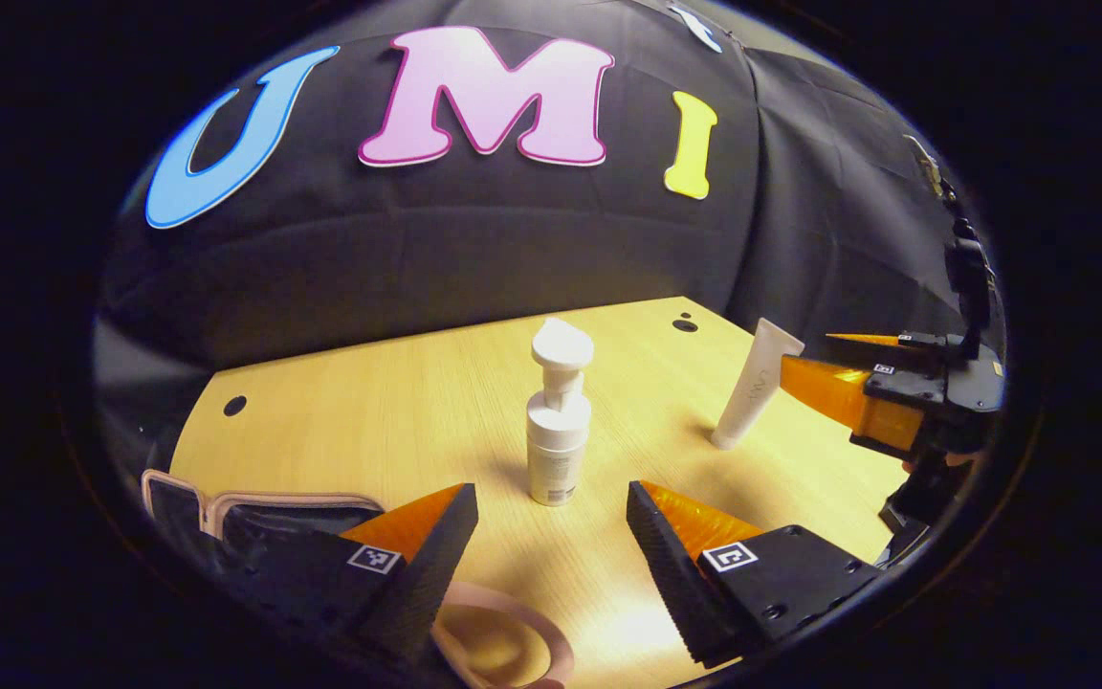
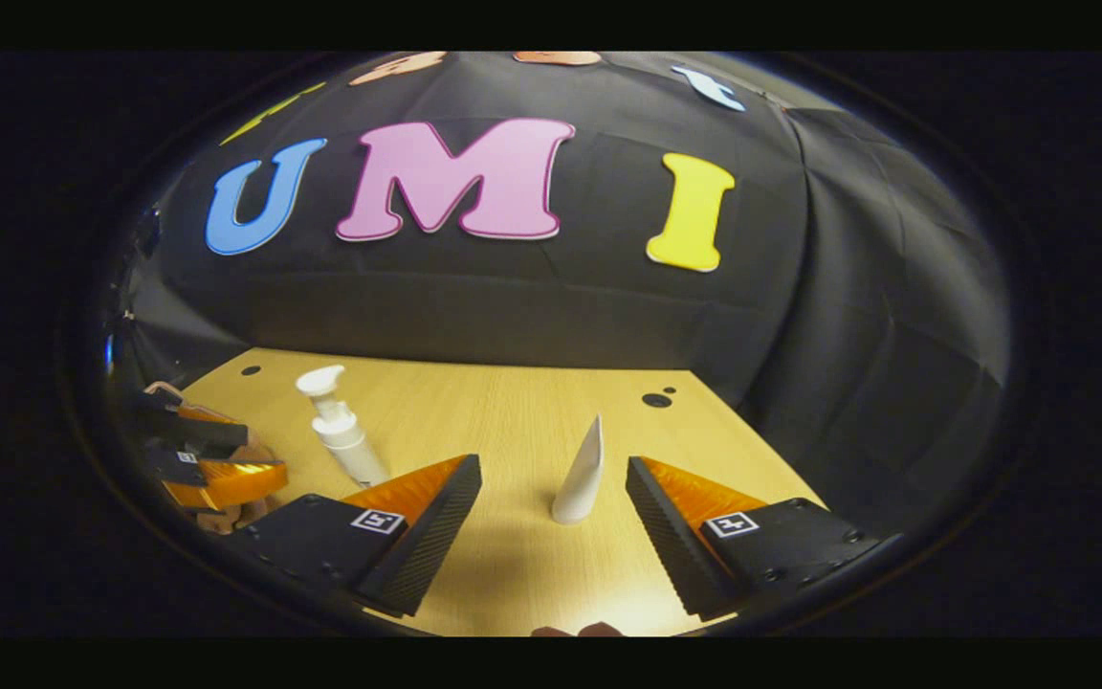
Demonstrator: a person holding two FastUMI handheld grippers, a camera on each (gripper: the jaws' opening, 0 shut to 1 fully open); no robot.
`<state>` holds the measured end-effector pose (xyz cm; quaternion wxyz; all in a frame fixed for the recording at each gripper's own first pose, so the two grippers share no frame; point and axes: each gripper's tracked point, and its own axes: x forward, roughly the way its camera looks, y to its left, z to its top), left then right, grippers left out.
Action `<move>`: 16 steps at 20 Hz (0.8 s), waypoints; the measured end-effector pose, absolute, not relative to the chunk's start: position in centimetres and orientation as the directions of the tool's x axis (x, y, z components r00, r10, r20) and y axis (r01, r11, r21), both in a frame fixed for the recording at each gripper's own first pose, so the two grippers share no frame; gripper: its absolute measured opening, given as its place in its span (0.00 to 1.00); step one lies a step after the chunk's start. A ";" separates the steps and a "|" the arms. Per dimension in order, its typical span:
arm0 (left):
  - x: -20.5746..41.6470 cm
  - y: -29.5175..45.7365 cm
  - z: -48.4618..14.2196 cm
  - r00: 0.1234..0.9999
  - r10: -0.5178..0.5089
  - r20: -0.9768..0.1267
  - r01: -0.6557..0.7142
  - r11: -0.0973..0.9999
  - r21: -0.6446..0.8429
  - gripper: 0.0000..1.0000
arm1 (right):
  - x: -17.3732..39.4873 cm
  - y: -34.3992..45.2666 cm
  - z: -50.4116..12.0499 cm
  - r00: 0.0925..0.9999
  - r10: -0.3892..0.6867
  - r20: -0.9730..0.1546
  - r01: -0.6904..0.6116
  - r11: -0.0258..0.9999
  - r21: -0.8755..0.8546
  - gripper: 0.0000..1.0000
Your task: First open the suitcase, pack the skin care products into it, and then close the suitcase.
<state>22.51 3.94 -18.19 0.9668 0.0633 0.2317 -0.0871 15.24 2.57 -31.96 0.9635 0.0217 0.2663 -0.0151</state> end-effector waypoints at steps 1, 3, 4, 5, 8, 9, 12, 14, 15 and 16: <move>24.0 3.2 -19.1 0.878 -0.128 -0.460 0.187 0.979 0.085 0.98 | 15.7 2.2 -33.0 0.853 -0.006 -0.522 0.032 0.999 0.041 0.98; 26.7 2.9 -21.0 0.878 -0.093 -0.470 0.155 0.983 0.095 0.98 | 17.0 2.4 -35.2 0.844 0.014 -0.537 0.009 0.999 0.040 0.98; 27.8 3.1 -21.6 0.877 -0.067 -0.476 0.135 0.985 0.108 0.98 | 17.5 2.5 -36.2 0.838 0.025 -0.545 -0.005 0.999 0.039 0.98; 28.6 3.2 -22.1 0.876 -0.049 -0.479 0.119 0.986 0.118 0.98 | 18.1 2.6 -37.0 0.834 0.036 -0.551 -0.015 0.999 0.042 0.98; 30.8 3.3 -23.0 0.876 -0.009 -0.482 0.087 0.986 0.140 0.98 | 19.8 2.7 -39.1 0.825 0.046 -0.563 -0.016 0.998 0.057 0.98; 31.5 3.6 -23.3 0.878 0.014 -0.478 0.066 0.986 0.152 0.99 | 20.2 2.4 -39.8 0.819 0.033 -0.572 -0.006 0.999 0.048 0.98; 32.2 3.5 -24.7 0.852 0.030 -0.522 0.055 0.988 0.146 0.91 | 21.2 2.1 -41.6 0.798 0.028 -0.602 0.015 0.998 0.065 0.98; 31.8 3.5 -24.8 0.823 0.038 -0.567 0.042 0.991 0.127 0.60 | 21.2 0.4 -42.4 0.776 -0.037 -0.630 0.054 0.998 0.008 0.96; 31.5 3.6 -24.7 0.804 0.034 -0.594 0.041 0.993 0.111 0.58 | 21.2 0.3 -42.4 0.760 -0.044 -0.649 0.082 0.996 0.028 0.67; 30.8 3.7 -24.2 0.794 0.025 -0.608 0.043 0.994 0.097 0.56 | 20.7 0.5 -42.7 0.730 -0.010 -0.683 0.087 0.993 0.079 0.39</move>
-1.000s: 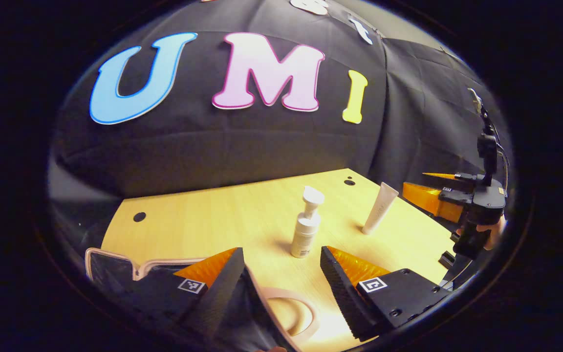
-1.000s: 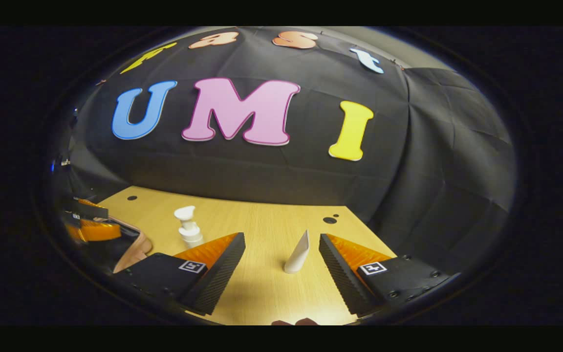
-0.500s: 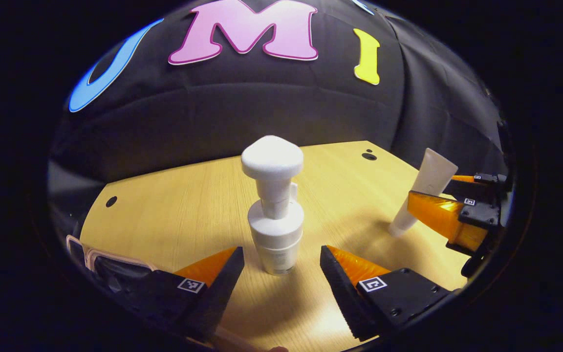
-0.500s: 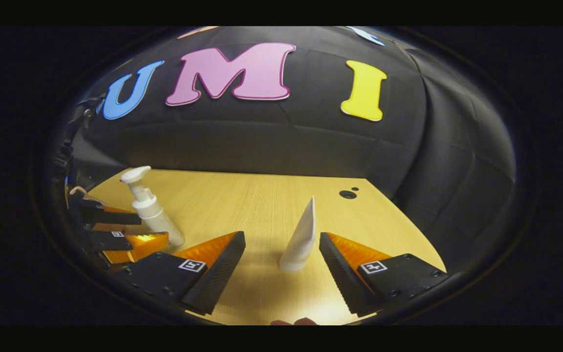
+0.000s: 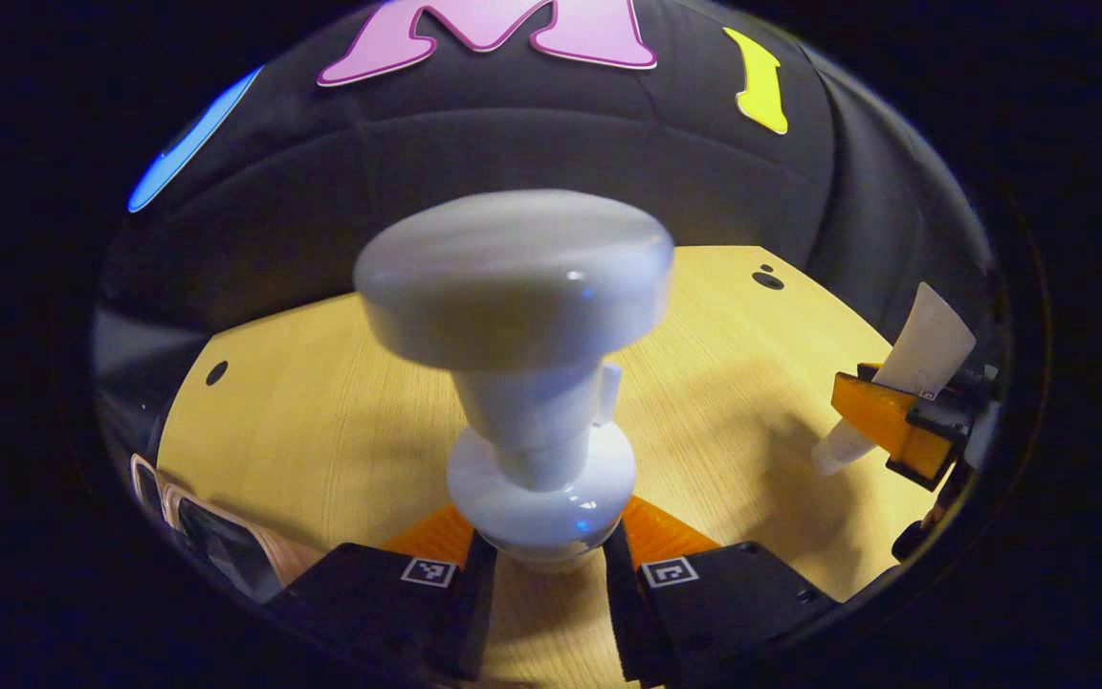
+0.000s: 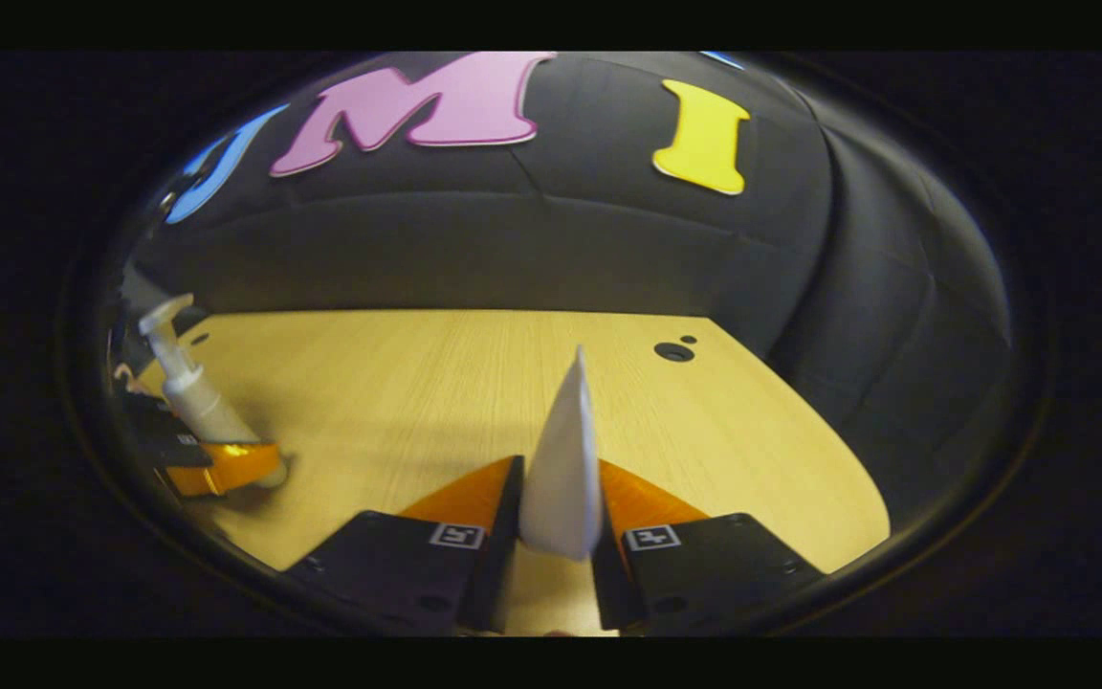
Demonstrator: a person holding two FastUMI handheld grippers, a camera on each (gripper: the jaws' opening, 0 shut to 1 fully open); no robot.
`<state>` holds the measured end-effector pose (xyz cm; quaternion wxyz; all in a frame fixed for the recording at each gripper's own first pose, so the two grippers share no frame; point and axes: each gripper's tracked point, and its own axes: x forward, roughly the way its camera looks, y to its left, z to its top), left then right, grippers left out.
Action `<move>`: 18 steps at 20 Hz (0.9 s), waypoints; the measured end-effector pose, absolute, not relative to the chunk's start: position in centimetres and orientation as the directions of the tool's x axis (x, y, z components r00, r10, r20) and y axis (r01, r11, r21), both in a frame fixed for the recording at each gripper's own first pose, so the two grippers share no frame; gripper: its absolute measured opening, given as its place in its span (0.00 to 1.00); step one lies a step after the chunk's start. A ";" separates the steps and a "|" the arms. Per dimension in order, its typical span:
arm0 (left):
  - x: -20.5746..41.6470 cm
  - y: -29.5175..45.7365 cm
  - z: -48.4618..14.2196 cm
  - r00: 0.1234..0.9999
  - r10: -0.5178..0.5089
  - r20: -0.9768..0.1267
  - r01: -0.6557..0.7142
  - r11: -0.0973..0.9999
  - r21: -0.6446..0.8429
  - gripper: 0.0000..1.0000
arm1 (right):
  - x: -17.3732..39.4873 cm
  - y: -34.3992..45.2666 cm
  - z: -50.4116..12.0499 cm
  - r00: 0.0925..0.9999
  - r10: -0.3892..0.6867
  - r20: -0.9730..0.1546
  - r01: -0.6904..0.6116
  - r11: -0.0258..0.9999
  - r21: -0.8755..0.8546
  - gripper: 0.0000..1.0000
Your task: First open the suitcase, pack the skin care products into it, and then close the suitcase.
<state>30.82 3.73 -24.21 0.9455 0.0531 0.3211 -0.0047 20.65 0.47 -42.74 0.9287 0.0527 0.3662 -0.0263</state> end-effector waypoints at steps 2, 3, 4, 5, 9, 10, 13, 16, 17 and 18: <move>29.0 4.2 -22.2 0.788 0.010 -0.615 0.059 0.994 0.091 0.55 | 20.0 0.1 -41.4 0.716 0.003 -0.698 0.126 0.983 0.134 0.29; 27.6 4.7 -20.9 0.787 0.000 -0.617 0.072 0.993 0.093 0.55 | 20.3 -0.2 -39.5 0.735 0.005 -0.678 0.135 0.979 0.154 0.34; 26.1 5.4 -19.5 0.787 -0.009 -0.617 0.088 0.991 0.098 0.55 | 20.2 0.0 -37.9 0.749 0.013 -0.663 0.134 0.976 0.171 0.35; 24.3 6.3 -18.1 0.779 -0.015 -0.627 0.104 0.989 0.106 0.55 | 19.8 0.3 -36.2 0.763 0.026 -0.646 0.125 0.974 0.187 0.34; 16.2 14.3 -14.4 0.682 0.046 -0.730 0.098 0.983 0.153 0.55 | 16.3 3.2 -29.7 0.809 0.096 -0.579 0.055 0.970 0.238 0.34; 14.1 16.8 -14.3 0.631 0.073 -0.772 0.074 0.985 0.153 0.55 | 15.7 4.2 -28.4 0.820 0.114 -0.561 0.031 0.970 0.243 0.34; 9.0 22.9 -15.2 0.495 0.125 -0.860 0.053 0.983 0.174 0.55 | 14.1 7.6 -24.4 0.848 0.172 -0.502 -0.063 0.972 0.226 0.34; 5.7 26.7 -17.1 0.362 0.152 -0.920 0.045 0.983 0.180 0.55 | 12.6 11.5 -22.1 0.846 0.246 -0.472 -0.137 0.958 0.254 0.34; 4.8 27.0 -18.1 0.309 0.132 -0.942 0.038 0.988 0.151 0.55 | 12.0 12.9 -21.5 0.841 0.272 -0.467 -0.154 0.949 0.275 0.34; 4.4 26.9 -19.2 0.270 0.115 -0.956 0.029 0.991 0.128 0.55 | 11.5 14.0 -20.8 0.838 0.295 -0.459 -0.172 0.942 0.289 0.34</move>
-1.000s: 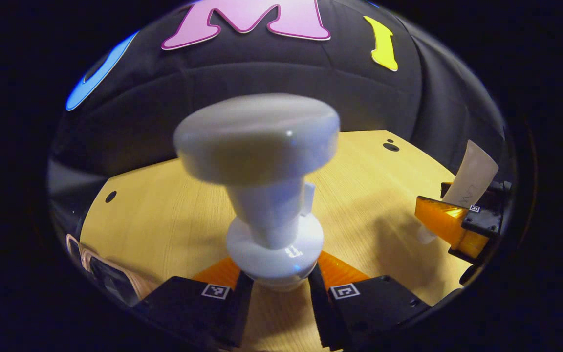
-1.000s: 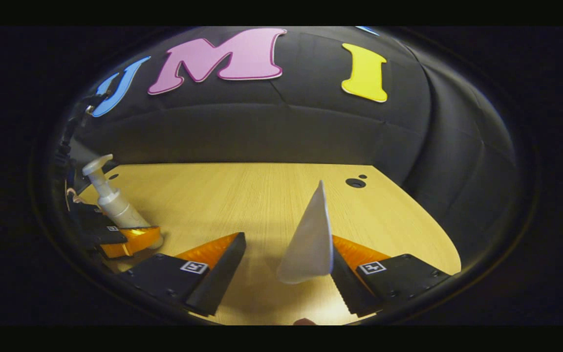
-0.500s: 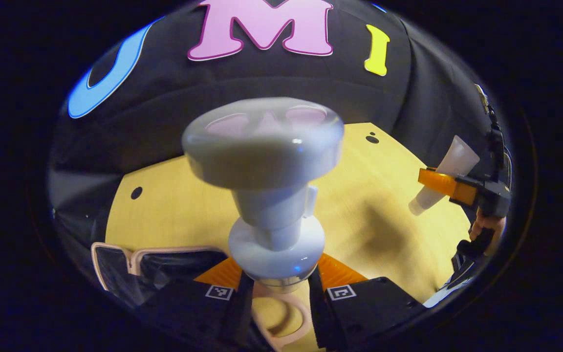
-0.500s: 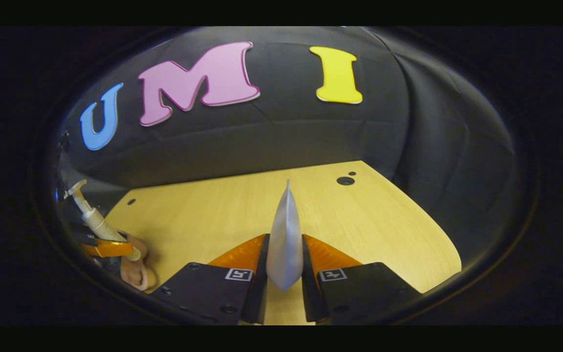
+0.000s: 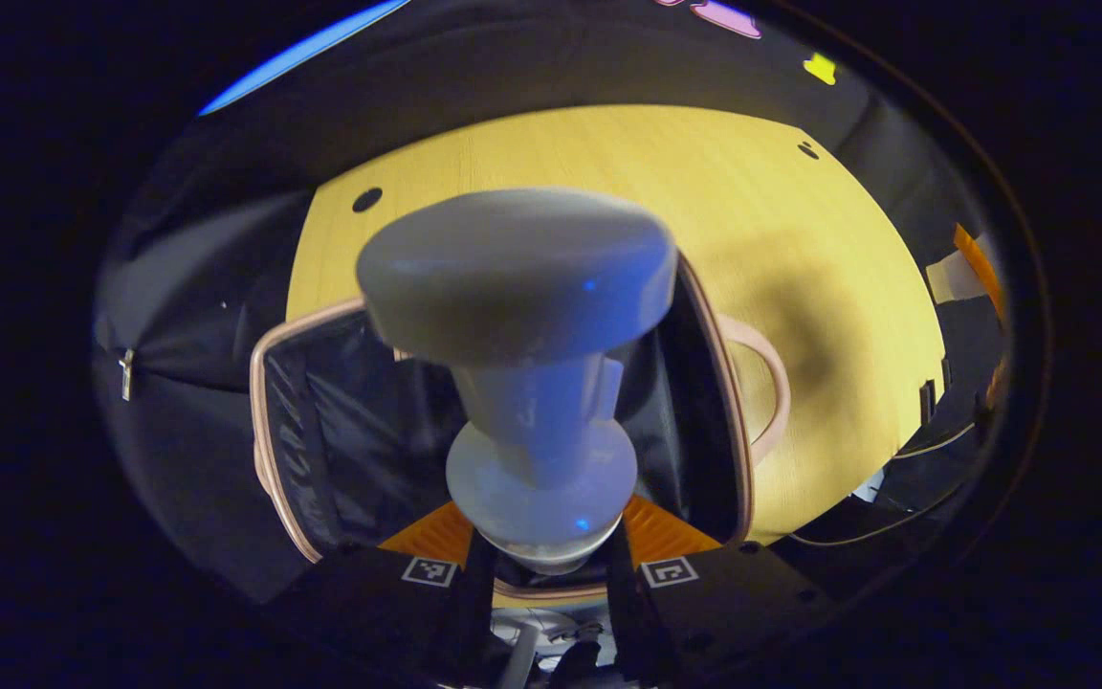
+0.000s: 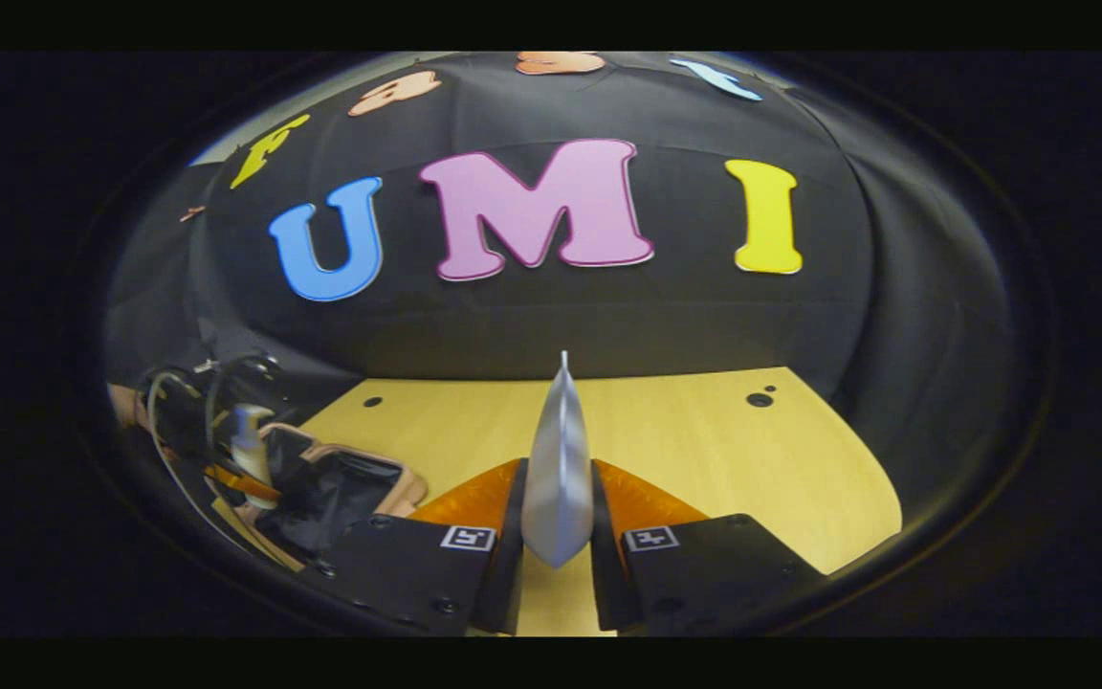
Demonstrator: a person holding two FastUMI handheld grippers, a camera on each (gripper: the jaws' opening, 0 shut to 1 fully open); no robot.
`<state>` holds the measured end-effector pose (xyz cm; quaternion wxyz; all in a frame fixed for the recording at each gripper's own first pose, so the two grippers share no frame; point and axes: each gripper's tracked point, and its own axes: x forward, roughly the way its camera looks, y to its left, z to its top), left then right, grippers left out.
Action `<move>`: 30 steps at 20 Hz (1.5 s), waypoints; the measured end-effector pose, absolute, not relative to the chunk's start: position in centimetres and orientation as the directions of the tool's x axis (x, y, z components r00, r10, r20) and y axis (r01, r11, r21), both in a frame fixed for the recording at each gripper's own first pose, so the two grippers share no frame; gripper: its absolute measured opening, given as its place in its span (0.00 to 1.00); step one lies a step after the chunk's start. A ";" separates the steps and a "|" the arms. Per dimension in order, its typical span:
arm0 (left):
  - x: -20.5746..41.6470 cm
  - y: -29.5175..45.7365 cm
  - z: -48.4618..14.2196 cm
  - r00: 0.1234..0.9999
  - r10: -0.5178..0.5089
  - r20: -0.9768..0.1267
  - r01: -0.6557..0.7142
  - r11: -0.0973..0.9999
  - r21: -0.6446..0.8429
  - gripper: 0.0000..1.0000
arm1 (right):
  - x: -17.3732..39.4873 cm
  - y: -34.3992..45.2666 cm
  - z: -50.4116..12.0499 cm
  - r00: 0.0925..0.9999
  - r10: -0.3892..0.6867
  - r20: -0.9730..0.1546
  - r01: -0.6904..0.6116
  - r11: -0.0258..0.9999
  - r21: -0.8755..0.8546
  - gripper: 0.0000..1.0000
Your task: First open the suitcase, pack the skin care products into it, and then close the suitcase.
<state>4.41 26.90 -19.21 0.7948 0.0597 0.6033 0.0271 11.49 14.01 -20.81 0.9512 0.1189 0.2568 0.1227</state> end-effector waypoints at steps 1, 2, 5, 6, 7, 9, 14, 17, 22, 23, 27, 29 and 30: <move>4.0 27.1 -20.3 0.221 0.105 -0.970 0.027 0.993 0.113 0.55 | 11.2 14.8 -19.8 0.840 0.309 -0.446 -0.191 0.938 0.289 0.34; 3.7 27.7 -21.4 0.180 0.109 -0.978 0.022 0.993 0.115 0.55 | 10.9 15.4 -19.1 0.844 0.317 -0.432 -0.209 0.937 0.279 0.34; 3.4 29.4 -25.0 0.053 0.152 -0.987 0.005 0.988 0.152 0.55 | 9.2 17.0 -17.6 0.849 0.333 -0.411 -0.236 0.934 0.269 0.34; 3.0 29.9 -26.1 0.003 0.156 -0.988 -0.019 0.988 0.156 0.55 | 8.6 17.2 -17.3 0.849 0.333 -0.409 -0.237 0.934 0.269 0.34; 2.7 30.2 -27.1 -0.029 0.150 -0.988 -0.039 0.988 0.151 0.55 | 8.0 17.2 -17.0 0.853 0.324 -0.410 -0.230 0.937 0.261 0.34; 2.3 30.8 -28.7 -0.065 0.142 -0.988 -0.062 0.987 0.146 0.55 | 7.3 16.5 -17.0 0.862 0.292 -0.414 -0.207 0.949 0.239 0.34; 2.0 30.4 -29.7 -0.040 0.073 -0.997 -0.043 0.996 0.075 0.63 | 5.9 15.9 -18.6 0.850 0.230 -0.474 -0.158 0.970 0.186 0.34; 2.4 29.3 -28.7 0.062 0.017 -0.998 -0.022 1.000 0.016 0.68 | 5.1 18.9 -18.9 0.822 0.287 -0.493 -0.217 0.956 0.195 0.34; 4.2 29.9 -21.7 0.415 -0.052 -0.908 0.028 0.999 -0.044 0.93 | 5.5 25.5 -19.3 0.755 0.423 -0.502 -0.335 0.906 0.260 0.34; 4.0 30.6 -20.2 0.465 -0.068 -0.883 0.034 0.998 -0.059 0.94 | 5.7 27.1 -19.6 0.731 0.458 -0.506 -0.350 0.888 0.298 0.34; 0.8 34.0 -16.6 0.590 0.002 -0.808 -0.022 1.000 -0.013 0.94 | 5.1 34.5 -23.9 0.526 0.579 -0.623 -0.325 0.814 0.482 0.34; -1.9 36.7 -17.3 0.599 0.048 -0.799 -0.097 0.995 -0.013 0.95 | 4.4 38.4 -27.0 0.410 0.599 -0.688 -0.284 0.801 0.527 0.34; -3.3 38.5 -17.6 0.596 0.083 -0.799 -0.148 0.989 -0.008 0.96 | 4.0 39.9 -28.8 0.353 0.592 -0.724 -0.251 0.806 0.536 0.34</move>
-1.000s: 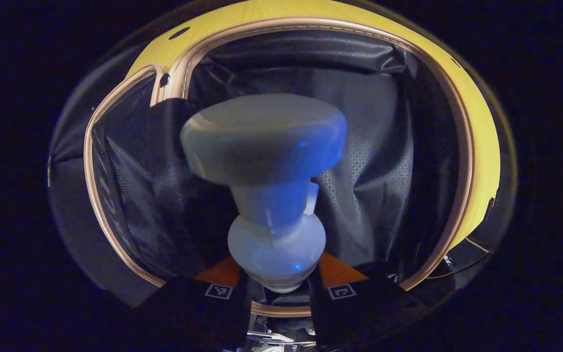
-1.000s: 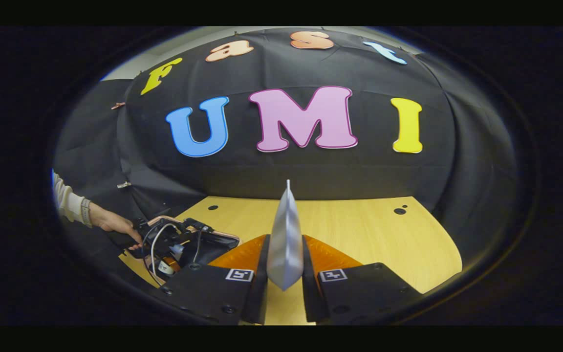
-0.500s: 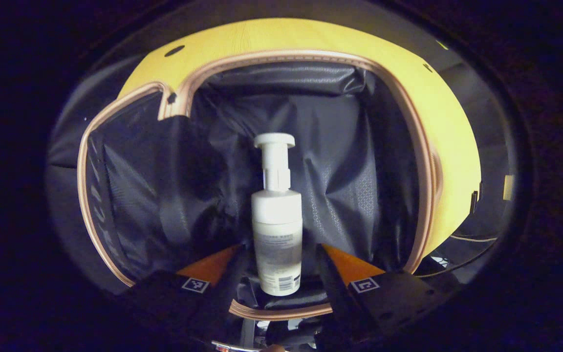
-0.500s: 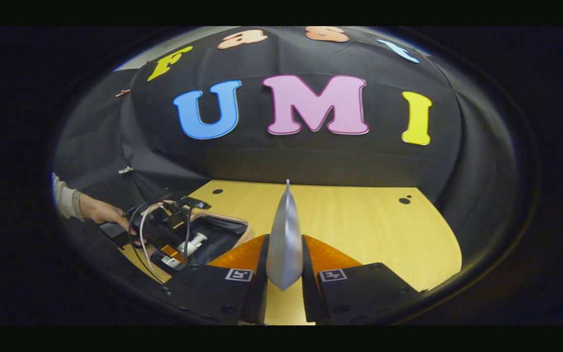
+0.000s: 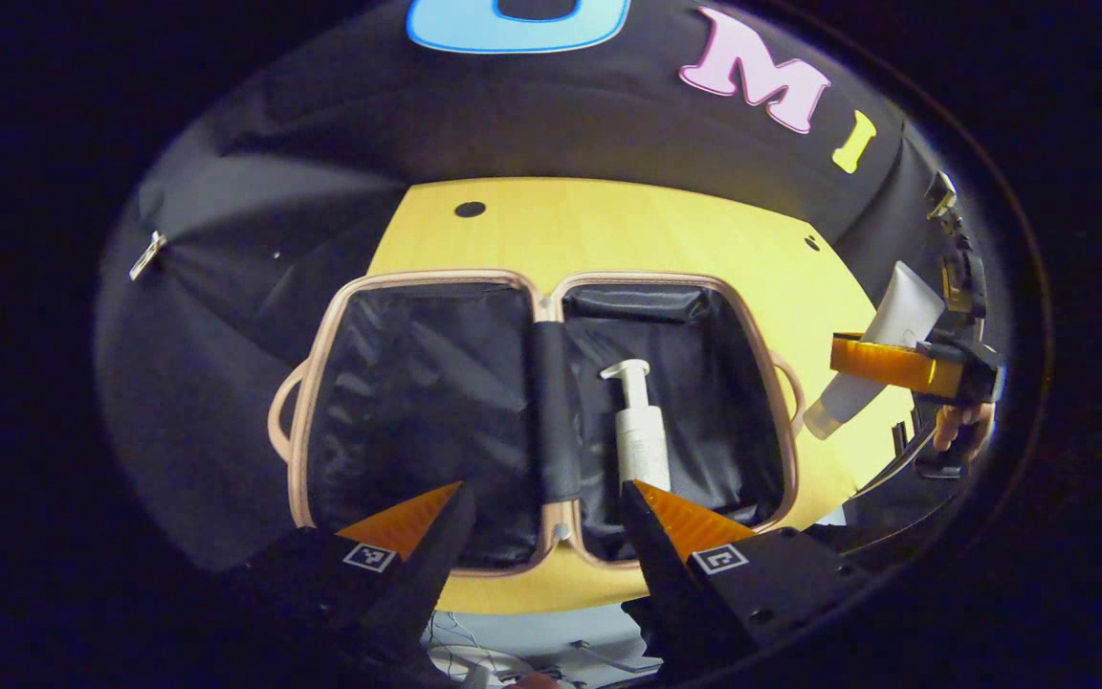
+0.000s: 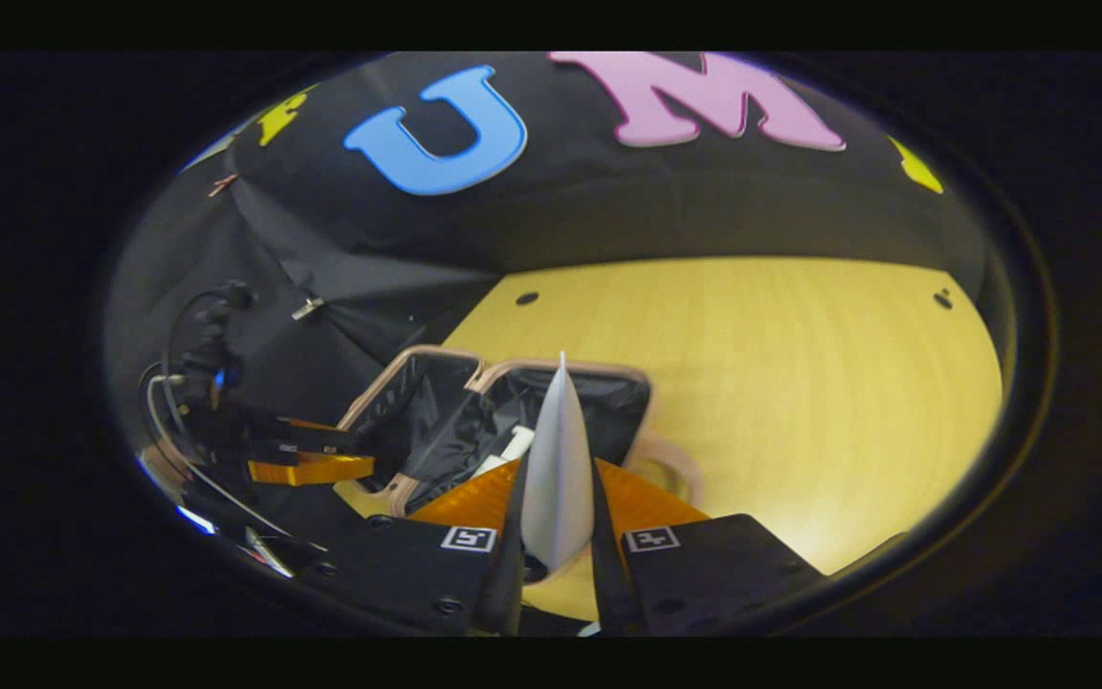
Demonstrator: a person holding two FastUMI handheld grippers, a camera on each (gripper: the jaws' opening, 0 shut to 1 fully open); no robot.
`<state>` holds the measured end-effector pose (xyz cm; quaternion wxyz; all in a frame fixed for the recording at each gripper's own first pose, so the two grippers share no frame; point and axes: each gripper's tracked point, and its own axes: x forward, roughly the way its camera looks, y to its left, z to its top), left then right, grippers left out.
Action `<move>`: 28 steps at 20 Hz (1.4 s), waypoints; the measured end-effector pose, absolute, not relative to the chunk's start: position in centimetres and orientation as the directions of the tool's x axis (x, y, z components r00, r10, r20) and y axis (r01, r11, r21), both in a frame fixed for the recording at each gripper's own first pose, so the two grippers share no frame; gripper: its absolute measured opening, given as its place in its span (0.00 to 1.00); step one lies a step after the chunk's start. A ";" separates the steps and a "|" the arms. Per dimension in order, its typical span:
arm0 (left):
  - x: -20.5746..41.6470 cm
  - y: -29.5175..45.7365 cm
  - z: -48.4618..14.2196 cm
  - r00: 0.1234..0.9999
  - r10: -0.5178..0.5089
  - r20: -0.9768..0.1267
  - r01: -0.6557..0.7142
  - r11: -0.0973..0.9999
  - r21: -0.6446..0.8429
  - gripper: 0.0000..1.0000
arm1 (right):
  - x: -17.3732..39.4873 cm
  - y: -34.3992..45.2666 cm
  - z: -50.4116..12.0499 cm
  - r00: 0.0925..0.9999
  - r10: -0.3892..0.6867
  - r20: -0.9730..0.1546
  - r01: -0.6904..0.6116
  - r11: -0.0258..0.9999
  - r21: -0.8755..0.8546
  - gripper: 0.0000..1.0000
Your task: First open the suitcase, pack the skin care products into it, and then close the suitcase.
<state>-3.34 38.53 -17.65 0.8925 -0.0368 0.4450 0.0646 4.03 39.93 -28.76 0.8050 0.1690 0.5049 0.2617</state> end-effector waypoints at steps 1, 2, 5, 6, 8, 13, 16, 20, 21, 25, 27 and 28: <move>-4.8 40.4 -18.1 0.589 0.109 -0.801 -0.197 0.980 -0.011 0.91 | 3.3 41.0 -30.8 0.283 0.579 -0.765 -0.210 0.815 0.539 0.34; -6.5 42.1 -18.1 0.579 0.133 -0.805 -0.248 0.968 -0.018 0.96 | 2.5 42.4 -32.5 0.208 0.573 -0.793 -0.169 0.819 0.548 0.34; -10.8 45.9 -18.6 0.560 0.175 -0.809 -0.392 0.917 -0.073 0.97 | 1.0 43.5 -36.8 0.029 0.480 -0.877 -0.080 0.875 0.477 0.35; -11.7 46.5 -18.8 0.559 0.181 -0.809 -0.431 0.897 -0.096 0.97 | 1.0 44.1 -38.1 0.021 0.455 -0.890 -0.075 0.889 0.452 0.35; -13.3 47.7 -18.9 0.557 0.191 -0.808 -0.492 0.860 -0.136 0.97 | 0.2 43.9 -39.8 -0.044 0.368 -0.929 -0.011 0.929 0.369 0.38; -13.5 49.0 -19.0 0.578 0.180 -0.796 -0.550 0.806 -0.218 0.97 | 0.4 43.8 -40.7 -0.058 0.312 -0.948 0.073 0.949 0.307 0.30; -11.9 51.0 -18.2 0.590 0.186 -0.786 -0.563 0.792 -0.236 0.96 | 0.5 43.5 -38.4 -0.025 0.306 -0.952 0.062 0.951 0.304 0.34; -8.7 53.7 -17.4 0.605 0.231 -0.762 -0.565 0.798 -0.207 0.96 | 2.0 44.0 -32.3 0.135 0.421 -0.897 -0.028 0.906 0.422 0.99; -7.6 54.8 -16.6 0.615 0.239 -0.752 -0.564 0.800 -0.207 0.97 | 3.2 43.8 -30.5 0.203 0.452 -0.868 -0.063 0.891 0.449 0.98; -2.4 60.1 -15.2 0.625 0.252 -0.739 -0.587 0.776 -0.232 0.96 | 6.2 41.2 -25.0 0.390 0.476 -0.788 -0.161 0.878 0.451 0.98; -0.2 62.8 -16.2 0.583 0.263 -0.769 -0.614 0.762 -0.205 0.96 | 7.0 40.4 -23.4 0.439 0.478 -0.761 -0.149 0.874 0.463 0.98; 0.4 63.7 -17.2 0.545 0.259 -0.798 -0.619 0.766 -0.174 0.96 | 7.2 40.0 -23.1 0.453 0.474 -0.755 -0.147 0.875 0.461 0.98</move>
